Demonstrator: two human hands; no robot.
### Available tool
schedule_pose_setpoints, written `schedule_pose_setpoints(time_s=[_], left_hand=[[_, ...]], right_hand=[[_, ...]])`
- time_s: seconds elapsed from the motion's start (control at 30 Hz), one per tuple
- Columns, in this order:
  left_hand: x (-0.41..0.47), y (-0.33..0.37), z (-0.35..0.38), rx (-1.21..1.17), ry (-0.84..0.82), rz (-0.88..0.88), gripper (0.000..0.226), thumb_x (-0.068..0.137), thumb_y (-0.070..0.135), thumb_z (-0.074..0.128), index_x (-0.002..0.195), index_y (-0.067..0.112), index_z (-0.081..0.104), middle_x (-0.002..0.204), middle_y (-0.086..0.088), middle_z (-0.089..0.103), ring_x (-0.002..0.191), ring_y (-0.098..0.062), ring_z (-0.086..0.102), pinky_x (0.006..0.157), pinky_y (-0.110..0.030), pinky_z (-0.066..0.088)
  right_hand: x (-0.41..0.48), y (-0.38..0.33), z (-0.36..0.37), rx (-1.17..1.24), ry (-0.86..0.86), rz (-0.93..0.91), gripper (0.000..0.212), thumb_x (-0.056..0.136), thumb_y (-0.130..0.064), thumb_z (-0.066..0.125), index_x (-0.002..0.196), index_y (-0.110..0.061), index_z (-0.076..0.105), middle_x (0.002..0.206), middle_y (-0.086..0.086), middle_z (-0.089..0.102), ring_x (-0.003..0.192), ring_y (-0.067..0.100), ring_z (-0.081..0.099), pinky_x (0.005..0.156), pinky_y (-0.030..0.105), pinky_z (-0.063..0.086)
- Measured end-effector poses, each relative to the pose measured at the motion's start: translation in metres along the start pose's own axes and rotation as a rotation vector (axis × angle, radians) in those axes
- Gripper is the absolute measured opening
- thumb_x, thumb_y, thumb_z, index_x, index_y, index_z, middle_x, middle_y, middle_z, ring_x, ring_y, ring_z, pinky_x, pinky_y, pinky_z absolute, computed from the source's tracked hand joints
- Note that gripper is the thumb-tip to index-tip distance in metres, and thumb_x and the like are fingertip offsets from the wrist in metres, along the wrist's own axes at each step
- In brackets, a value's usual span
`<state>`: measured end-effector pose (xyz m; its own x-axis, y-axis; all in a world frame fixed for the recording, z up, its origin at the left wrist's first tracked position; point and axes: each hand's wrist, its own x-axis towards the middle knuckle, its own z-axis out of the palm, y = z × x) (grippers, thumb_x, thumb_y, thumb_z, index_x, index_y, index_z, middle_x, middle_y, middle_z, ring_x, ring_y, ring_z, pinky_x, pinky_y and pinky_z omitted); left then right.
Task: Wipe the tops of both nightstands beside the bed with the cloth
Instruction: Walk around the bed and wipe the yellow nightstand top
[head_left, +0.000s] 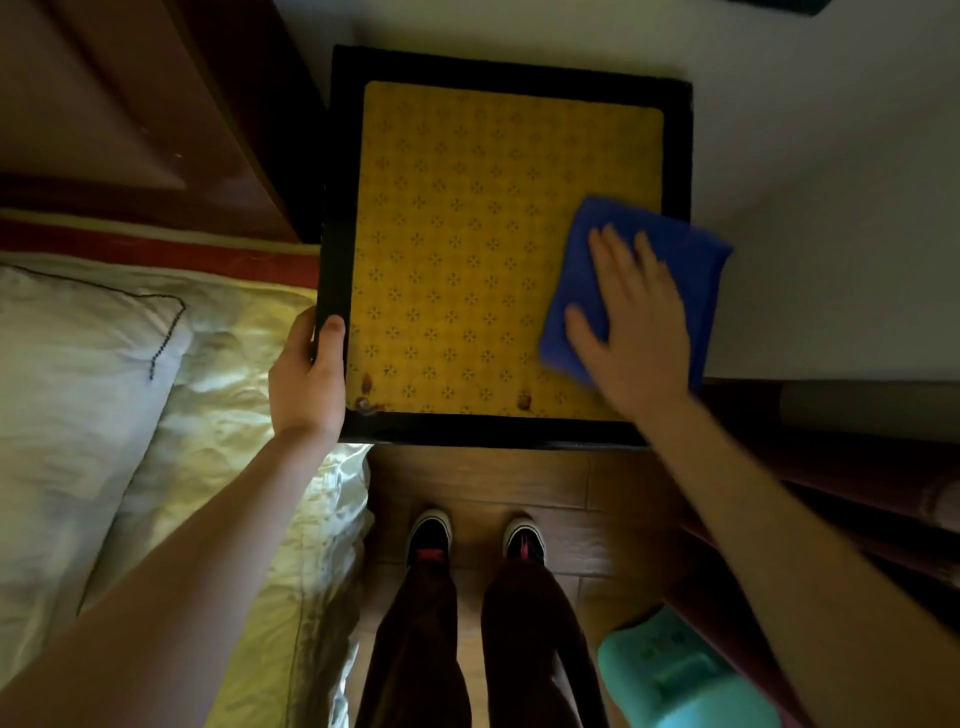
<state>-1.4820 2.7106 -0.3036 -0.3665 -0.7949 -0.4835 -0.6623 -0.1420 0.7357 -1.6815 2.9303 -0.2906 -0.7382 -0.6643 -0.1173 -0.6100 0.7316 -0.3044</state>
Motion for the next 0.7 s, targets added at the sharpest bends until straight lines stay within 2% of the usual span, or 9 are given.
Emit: schedule_pose_setpoints(time_s=[0.07,0.13,0.23,0.33,0.4,0.47,0.53,0.6,0.7], left_hand=[[0.001,-0.001,0.0,0.001,0.007,0.002,0.028,0.097,0.043,0.04,0.113,0.03,0.059,0.073,0.007,0.059,0.051,0.006,0.053,0.05,-0.016,0.042],[0.001,-0.002,0.0,0.004,0.009,0.016,0.029,0.097,0.043,0.04,0.113,0.029,0.059,0.072,0.006,0.059,0.05,0.004,0.052,0.044,-0.011,0.037],[-0.001,0.0,0.0,0.005,-0.003,0.028,0.029,0.098,0.043,0.038,0.114,0.028,0.058,0.072,0.006,0.056,0.057,-0.005,0.051,0.053,-0.023,0.04],[-0.004,0.001,-0.001,-0.005,-0.022,0.028,0.031,0.098,0.044,0.037,0.116,0.028,0.058,0.076,0.009,0.057,0.065,-0.009,0.052,0.059,-0.03,0.04],[-0.005,0.003,-0.003,-0.014,-0.052,0.022,0.035,0.098,0.045,0.037,0.12,0.027,0.057,0.082,0.013,0.059,0.072,-0.006,0.055,0.063,-0.028,0.042],[-0.005,0.004,-0.005,-0.012,-0.085,0.007,0.037,0.099,0.044,0.036,0.124,0.025,0.057,0.085,0.015,0.059,0.077,-0.007,0.056,0.066,-0.028,0.043],[-0.006,0.003,-0.007,0.003,-0.094,-0.009,0.039,0.1,0.043,0.035,0.128,0.024,0.055,0.092,0.009,0.061,0.086,-0.016,0.057,0.071,-0.031,0.04],[-0.009,0.001,-0.008,0.023,-0.087,-0.012,0.039,0.101,0.04,0.036,0.131,0.022,0.054,0.103,0.002,0.061,0.094,-0.021,0.055,0.078,-0.032,0.038],[-0.02,0.0,-0.009,0.076,-0.062,-0.001,0.036,0.101,0.03,0.039,0.131,0.017,0.053,0.103,-0.003,0.058,0.09,-0.024,0.053,0.075,-0.034,0.036]], right_hand=[[-0.058,-0.011,0.011,-0.026,-0.023,-0.018,0.068,0.096,-0.048,0.039,0.155,-0.02,0.021,0.162,-0.005,0.021,0.151,0.022,0.013,0.121,0.04,0.015],[-0.086,-0.017,0.021,-0.074,-0.029,-0.027,0.069,0.094,-0.049,0.041,0.154,-0.02,0.023,0.161,-0.005,0.022,0.151,0.021,0.013,0.122,0.04,0.012],[-0.085,-0.019,0.023,-0.103,-0.042,-0.023,0.07,0.092,-0.049,0.041,0.154,-0.021,0.023,0.161,-0.005,0.022,0.151,0.021,0.013,0.122,0.041,0.01],[-0.085,-0.017,0.012,0.047,-0.033,-0.048,0.064,0.096,-0.045,0.042,0.154,-0.022,0.026,0.161,-0.003,0.024,0.151,0.02,0.013,0.122,0.042,0.011],[-0.096,-0.015,0.004,0.127,0.104,0.111,0.061,0.096,-0.042,0.046,0.151,-0.019,0.033,0.158,0.004,0.032,0.147,0.025,0.024,0.12,0.045,0.019],[-0.108,-0.015,0.0,0.224,0.228,0.425,0.068,0.092,-0.044,0.052,0.15,-0.018,0.03,0.155,0.011,0.033,0.14,0.031,0.033,0.114,0.047,0.031],[-0.117,-0.018,0.002,0.489,0.215,0.665,0.078,0.088,-0.046,0.061,0.151,-0.018,0.025,0.152,0.013,0.034,0.133,0.029,0.04,0.109,0.046,0.039],[-0.12,-0.02,0.0,0.659,0.208,0.756,0.079,0.086,-0.041,0.067,0.15,-0.014,0.028,0.144,0.011,0.043,0.127,0.025,0.047,0.104,0.04,0.044],[-0.117,-0.019,-0.01,0.579,0.164,0.845,0.076,0.082,-0.042,0.072,0.14,-0.005,0.039,0.131,0.015,0.054,0.116,0.03,0.055,0.088,0.033,0.046]])
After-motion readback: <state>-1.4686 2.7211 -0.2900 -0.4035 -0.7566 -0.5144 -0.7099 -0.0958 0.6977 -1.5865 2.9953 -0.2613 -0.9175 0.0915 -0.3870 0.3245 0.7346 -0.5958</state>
